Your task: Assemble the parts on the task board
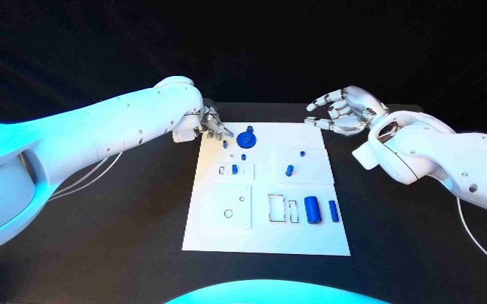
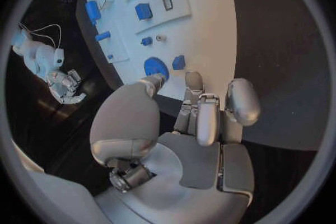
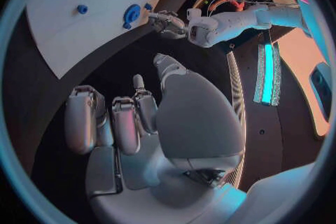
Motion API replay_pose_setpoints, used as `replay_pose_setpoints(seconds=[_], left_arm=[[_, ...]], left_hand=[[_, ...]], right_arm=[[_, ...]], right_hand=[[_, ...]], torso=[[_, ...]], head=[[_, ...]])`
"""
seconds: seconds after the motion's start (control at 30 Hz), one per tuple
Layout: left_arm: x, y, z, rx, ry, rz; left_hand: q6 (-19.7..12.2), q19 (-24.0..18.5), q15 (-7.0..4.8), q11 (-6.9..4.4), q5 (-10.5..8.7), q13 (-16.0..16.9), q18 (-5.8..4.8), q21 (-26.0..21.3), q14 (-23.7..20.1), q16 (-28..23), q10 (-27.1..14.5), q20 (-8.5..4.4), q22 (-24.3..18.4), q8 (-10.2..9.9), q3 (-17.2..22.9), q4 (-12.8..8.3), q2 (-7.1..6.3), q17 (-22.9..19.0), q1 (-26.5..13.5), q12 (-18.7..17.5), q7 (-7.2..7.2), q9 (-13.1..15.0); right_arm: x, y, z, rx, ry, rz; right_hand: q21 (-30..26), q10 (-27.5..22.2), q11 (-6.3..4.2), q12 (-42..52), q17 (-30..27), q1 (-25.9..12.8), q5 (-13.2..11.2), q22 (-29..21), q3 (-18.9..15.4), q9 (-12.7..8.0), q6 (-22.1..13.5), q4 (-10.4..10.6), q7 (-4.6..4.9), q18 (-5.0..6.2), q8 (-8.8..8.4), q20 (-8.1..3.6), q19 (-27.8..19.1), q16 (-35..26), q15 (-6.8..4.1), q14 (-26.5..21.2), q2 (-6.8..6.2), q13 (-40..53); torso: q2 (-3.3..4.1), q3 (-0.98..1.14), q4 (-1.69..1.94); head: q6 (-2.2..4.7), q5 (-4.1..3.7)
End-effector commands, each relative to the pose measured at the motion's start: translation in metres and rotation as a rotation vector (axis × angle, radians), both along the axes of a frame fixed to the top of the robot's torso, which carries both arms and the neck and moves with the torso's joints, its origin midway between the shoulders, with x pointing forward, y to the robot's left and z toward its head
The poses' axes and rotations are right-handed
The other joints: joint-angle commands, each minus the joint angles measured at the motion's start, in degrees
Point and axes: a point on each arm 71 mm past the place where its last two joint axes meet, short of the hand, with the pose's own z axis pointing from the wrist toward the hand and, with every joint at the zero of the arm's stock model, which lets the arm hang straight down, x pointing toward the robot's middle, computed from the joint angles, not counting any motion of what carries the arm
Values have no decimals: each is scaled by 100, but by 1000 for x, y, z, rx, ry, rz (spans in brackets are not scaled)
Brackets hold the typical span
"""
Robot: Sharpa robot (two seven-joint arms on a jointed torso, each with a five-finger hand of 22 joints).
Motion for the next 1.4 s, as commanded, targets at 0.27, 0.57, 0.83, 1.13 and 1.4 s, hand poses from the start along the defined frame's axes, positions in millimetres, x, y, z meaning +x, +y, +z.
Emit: replay_pose_setpoints(seconds=[0.27, 0.57, 0.83, 1.13, 1.4], left_arm=[[-4, -3, -5, -11, 57, -38], [-4, -2, -6, -16, 54, -32], [-4, -4, -9, -27, 62, -28], [-5, -4, -12, -30, 71, -26], [-4, -2, -11, -73, 58, 4]], left_hand=[[178, 106, -34, -43, -4, 103, 19, 78, 485, 102, 155, -13, 117, 72, 3, -11, 33, 1243, 144, 117, -35, -5], [224, 132, -51, -62, 4, 120, 11, 105, 497, 124, 202, -28, 162, 83, 44, -13, 82, 1268, 219, 139, -54, -9], [245, 158, -65, -78, 6, 130, 2, 131, 507, 142, 239, -43, 208, 82, 115, -23, 149, 1288, 335, 151, -70, -16], [279, 181, -83, -99, -1, 149, -6, 156, 517, 159, 280, -59, 253, 97, 207, -37, 183, 1308, 509, 170, -94, -12], [303, 224, -184, -217, -18, 169, -22, 206, 536, 192, 379, -156, 354, 504, 861, -186, 289, 1347, 1227, 179, -228, 424]], right_arm=[[0, 1, 0, 4, -7, 9], [0, 2, 0, 4, -6, 10], [0, 2, 0, 4, -6, 11], [0, 2, 0, 4, -5, 11], [0, 2, 0, 3, -3, 12]], right_hand=[[-41, -27, 4, -27, 942, -46, 3, 521, -30, -9, -31, -20, -20, 84, 42, 8, -47, -27, 7, 446, 5, 451], [-44, -26, 4, -26, 941, -44, 5, 519, -28, -9, -31, -21, -20, 84, 44, 8, -47, -28, 6, 445, 7, 452], [-44, -26, 4, -26, 941, -44, 5, 519, -28, -9, -31, -21, -20, 84, 44, 8, -47, -28, 6, 445, 7, 452], [-43, -24, 3, -25, 941, -41, 15, 521, -24, -10, -30, -24, -21, 84, 47, 8, -45, -29, 5, 445, 11, 454], [-50, -29, 3, -30, 940, -40, 19, 517, -22, -10, -30, -25, -21, 85, 48, 7, -48, -29, 5, 445, 14, 448]], torso=[[0, -1, 0], [6, -4, -4], [8, -5, -9], [1, -2, 2], [-5, -2, -7]], head=[[-1, 8], [-4, 9], [-29, 2], [-60, 2], [-60, -4]])
